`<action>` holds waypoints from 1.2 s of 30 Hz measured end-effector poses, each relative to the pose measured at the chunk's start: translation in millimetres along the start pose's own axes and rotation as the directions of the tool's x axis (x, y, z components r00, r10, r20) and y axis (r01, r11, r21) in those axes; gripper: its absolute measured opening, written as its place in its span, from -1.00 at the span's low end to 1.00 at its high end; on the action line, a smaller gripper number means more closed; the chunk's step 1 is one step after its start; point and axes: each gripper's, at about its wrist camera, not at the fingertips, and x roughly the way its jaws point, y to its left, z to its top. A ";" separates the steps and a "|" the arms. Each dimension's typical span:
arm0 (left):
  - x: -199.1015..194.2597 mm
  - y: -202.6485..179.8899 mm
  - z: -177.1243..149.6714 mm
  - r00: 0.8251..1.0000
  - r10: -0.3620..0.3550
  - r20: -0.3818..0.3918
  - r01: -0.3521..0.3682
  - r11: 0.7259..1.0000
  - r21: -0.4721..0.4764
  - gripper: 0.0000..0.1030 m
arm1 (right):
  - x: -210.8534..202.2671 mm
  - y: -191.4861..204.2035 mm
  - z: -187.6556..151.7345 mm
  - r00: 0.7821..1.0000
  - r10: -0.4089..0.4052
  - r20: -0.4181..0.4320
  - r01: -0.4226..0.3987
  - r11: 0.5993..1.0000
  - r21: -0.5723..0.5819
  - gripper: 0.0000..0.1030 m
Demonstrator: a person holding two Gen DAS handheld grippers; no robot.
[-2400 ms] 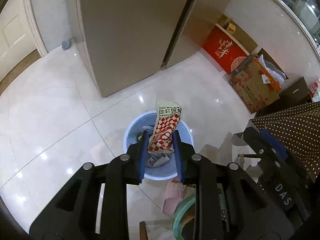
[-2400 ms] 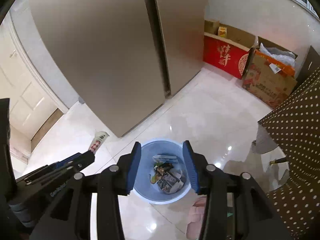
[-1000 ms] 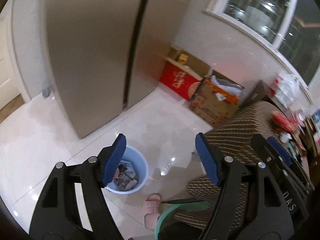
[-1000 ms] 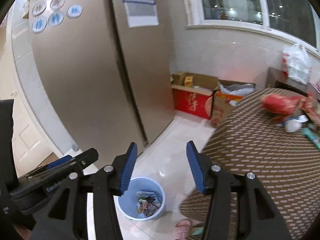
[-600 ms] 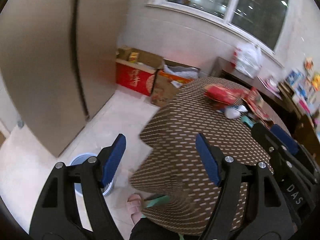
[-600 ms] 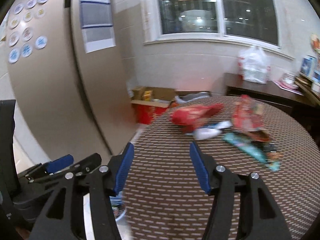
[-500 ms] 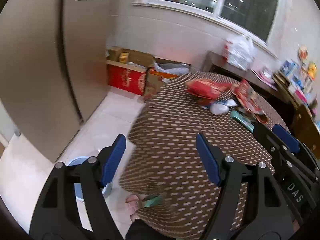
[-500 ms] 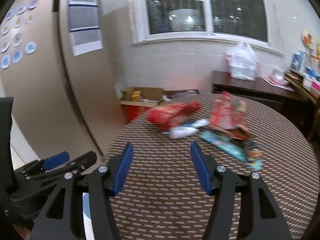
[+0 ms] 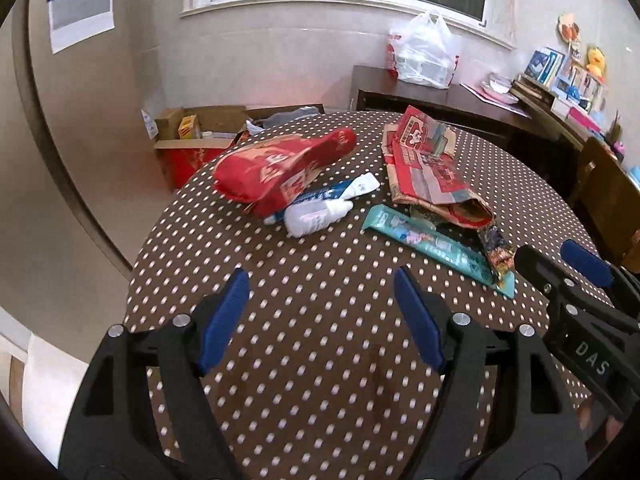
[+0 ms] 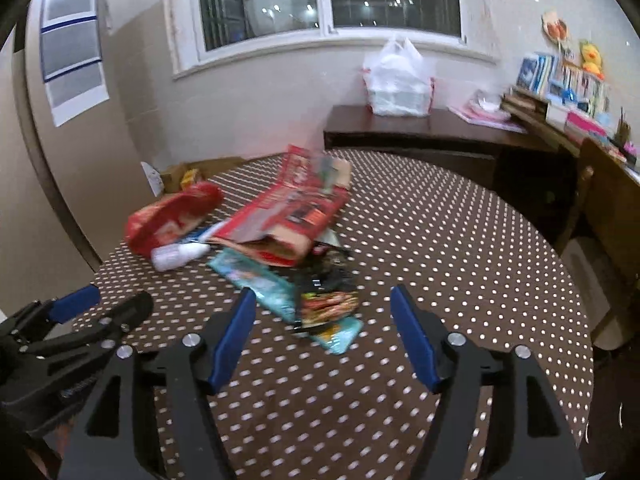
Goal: Collect trash
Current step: 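Grasp the black snack wrapper with right tool while left tool grasps the red snack bag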
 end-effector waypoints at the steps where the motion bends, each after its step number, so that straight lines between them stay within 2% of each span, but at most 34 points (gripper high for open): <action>1: 3.5 -2.2 2.4 1.000 0.004 0.000 -0.004 1.000 0.004 0.43 | 7.3 -3.7 1.5 1.000 -0.003 -0.017 0.003 1.000 0.004 0.33; 6: 21.3 -12.6 13.1 1.000 0.015 -0.008 -0.014 1.000 0.012 0.43 | 37.8 -5.4 7.2 0.997 -0.022 -0.071 0.022 1.000 -0.003 0.34; 8: 27.7 -15.6 16.2 1.000 0.021 -0.015 -0.021 1.000 0.014 0.43 | 50.8 -7.3 9.0 0.993 0.004 -0.116 -0.002 1.000 0.014 0.34; 13: 33.6 -16.8 18.9 1.000 0.023 -0.016 -0.022 1.000 0.018 0.43 | 68.3 -7.4 10.5 0.983 0.009 -0.183 -0.007 1.000 0.012 0.33; 14: 33.3 -15.9 19.2 1.000 0.019 -0.015 -0.018 1.000 0.017 0.43 | 69.0 -7.0 11.2 0.983 0.009 -0.182 -0.009 1.000 0.004 0.22; 16: 31.8 -13.4 19.5 1.000 0.017 -0.012 -0.017 1.000 0.017 0.43 | 70.6 -7.3 12.6 0.984 0.009 -0.180 -0.010 1.000 -0.006 -0.33; 17: 29.2 -11.0 18.9 1.000 0.012 -0.007 -0.011 1.000 0.018 0.43 | 70.4 -8.7 13.1 0.984 0.015 -0.179 -0.015 1.000 -0.002 -0.35; 19: 22.6 -4.0 18.7 1.000 0.008 0.006 -0.008 1.000 0.019 0.43 | 66.7 -14.3 12.5 0.986 0.027 -0.164 -0.024 1.000 0.020 -0.63; 21: 13.4 7.5 18.9 1.000 0.010 0.029 -0.011 1.000 0.010 0.43 | 55.1 -17.8 12.8 0.992 0.005 -0.126 -0.002 1.000 0.024 -0.70; 25: 5.1 27.4 22.6 0.998 0.026 0.054 -0.026 1.000 -0.003 0.43 | 25.0 -20.3 14.9 0.997 -0.073 -0.018 0.073 0.997 0.021 -0.72; 27: 4.6 36.7 25.2 0.997 0.044 0.061 -0.045 0.999 0.004 0.43 | 10.6 -16.6 18.4 0.996 -0.080 0.033 0.080 0.997 0.014 -0.72; 30: 7.5 43.7 28.9 0.996 0.059 0.069 -0.061 0.998 0.027 0.43 | -2.0 -0.9 24.3 0.996 -0.043 0.080 0.046 0.998 -0.032 -0.73; 34: 14.2 39.7 35.3 0.995 0.061 0.080 -0.067 0.995 0.078 0.43 | 0.6 22.5 32.4 0.996 0.032 0.089 -0.027 0.998 -0.053 -0.73; 36: 17.4 37.6 38.8 0.994 0.068 0.084 -0.076 0.992 0.098 0.43 | 2.0 31.5 35.1 0.995 0.043 0.093 -0.037 0.997 -0.064 -0.73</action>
